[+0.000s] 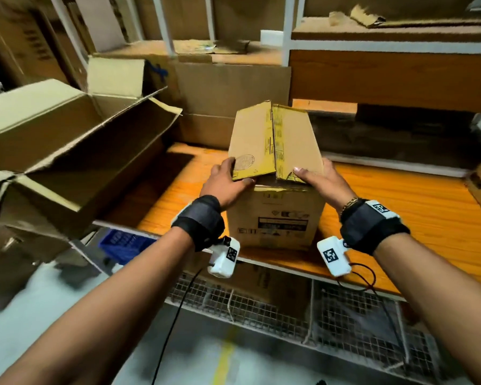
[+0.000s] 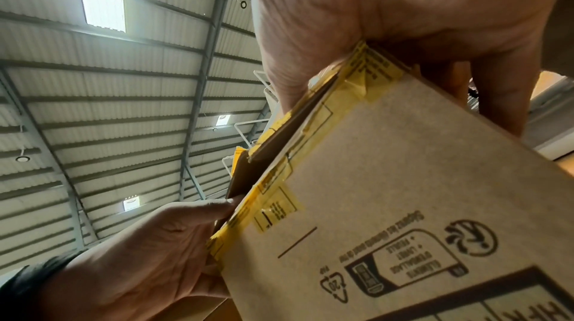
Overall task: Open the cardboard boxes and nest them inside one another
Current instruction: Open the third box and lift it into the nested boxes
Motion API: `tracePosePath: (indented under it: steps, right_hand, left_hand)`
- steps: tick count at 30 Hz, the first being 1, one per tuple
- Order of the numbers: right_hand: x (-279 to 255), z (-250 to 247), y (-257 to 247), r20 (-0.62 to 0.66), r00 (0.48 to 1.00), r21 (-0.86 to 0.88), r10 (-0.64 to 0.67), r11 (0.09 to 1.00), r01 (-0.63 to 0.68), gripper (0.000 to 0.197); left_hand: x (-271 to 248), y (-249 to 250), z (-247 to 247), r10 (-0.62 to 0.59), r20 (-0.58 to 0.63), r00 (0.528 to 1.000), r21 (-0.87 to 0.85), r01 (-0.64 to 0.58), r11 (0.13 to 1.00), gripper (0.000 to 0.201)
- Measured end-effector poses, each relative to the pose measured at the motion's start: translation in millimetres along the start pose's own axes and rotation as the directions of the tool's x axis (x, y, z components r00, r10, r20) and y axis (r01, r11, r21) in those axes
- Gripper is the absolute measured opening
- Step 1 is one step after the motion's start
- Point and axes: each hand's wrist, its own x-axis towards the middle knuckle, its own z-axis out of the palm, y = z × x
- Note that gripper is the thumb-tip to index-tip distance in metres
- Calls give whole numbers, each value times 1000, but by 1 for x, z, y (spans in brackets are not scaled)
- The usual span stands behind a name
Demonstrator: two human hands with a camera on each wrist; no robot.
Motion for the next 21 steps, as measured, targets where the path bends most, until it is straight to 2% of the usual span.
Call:
tracePosePath:
  steps: [2, 5, 8, 11, 14, 17, 19, 21]
  right_hand:
    - [-3, 11, -6, -13, 1000, -61, -15, 998, 15, 91]
    - [-13, 17, -14, -11, 996, -280, -91, 956, 84, 112]
    - [-26, 21, -25, 61, 988, -572, -140, 807, 150, 116]
    - [-26, 20, -26, 78, 983, -700, -169, 693, 174, 100]
    - [-26, 12, -29, 54, 967, -724, -250, 657, 210, 76]
    - [-32, 1, -36, 8, 915, -762, -404, 590, 267, 64]
    - [-37, -4, -40, 42, 865, -783, -501, 521, 340, 73]
    - [-38, -5, -41, 116, 795, -795, -596, 424, 434, 90]
  left_hand:
    - [0, -9, -10, 3, 10, 1000, 60, -4, 998, 80]
    - [-3, -10, -15, 17, 21, 1000, 111, -20, 994, 77]
    - [-9, -5, -13, 26, -3, 1000, 169, -25, 985, 74]
    - [-11, 0, -13, 34, -17, 999, 192, -31, 981, 75]
    - [-10, 1, -15, 33, -1, 999, 208, -32, 978, 77]
    - [-11, 3, -18, 88, -48, 995, 247, -74, 966, 73]
    - [-13, 5, -19, 214, -98, 972, 283, -179, 942, 69]
    - [-16, 8, -18, 360, -83, 929, 337, -314, 888, 78]
